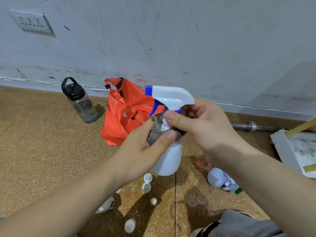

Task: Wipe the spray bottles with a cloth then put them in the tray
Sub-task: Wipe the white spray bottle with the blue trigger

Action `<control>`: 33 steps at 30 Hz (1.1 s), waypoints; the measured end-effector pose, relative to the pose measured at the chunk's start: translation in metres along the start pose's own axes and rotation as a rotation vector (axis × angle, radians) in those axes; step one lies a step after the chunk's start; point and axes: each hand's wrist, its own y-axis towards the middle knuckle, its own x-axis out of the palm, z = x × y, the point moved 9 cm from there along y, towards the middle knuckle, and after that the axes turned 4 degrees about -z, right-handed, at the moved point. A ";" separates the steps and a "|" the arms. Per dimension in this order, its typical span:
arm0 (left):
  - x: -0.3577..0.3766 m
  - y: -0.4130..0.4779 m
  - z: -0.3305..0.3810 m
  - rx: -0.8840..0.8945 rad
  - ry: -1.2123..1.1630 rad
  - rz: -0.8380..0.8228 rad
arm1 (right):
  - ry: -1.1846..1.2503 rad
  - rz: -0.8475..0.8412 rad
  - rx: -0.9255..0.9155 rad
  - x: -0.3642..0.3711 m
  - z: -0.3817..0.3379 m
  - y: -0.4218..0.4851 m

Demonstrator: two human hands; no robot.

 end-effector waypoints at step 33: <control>0.015 -0.024 -0.074 -0.691 -0.352 0.191 | 0.062 0.364 0.074 -0.055 0.019 0.017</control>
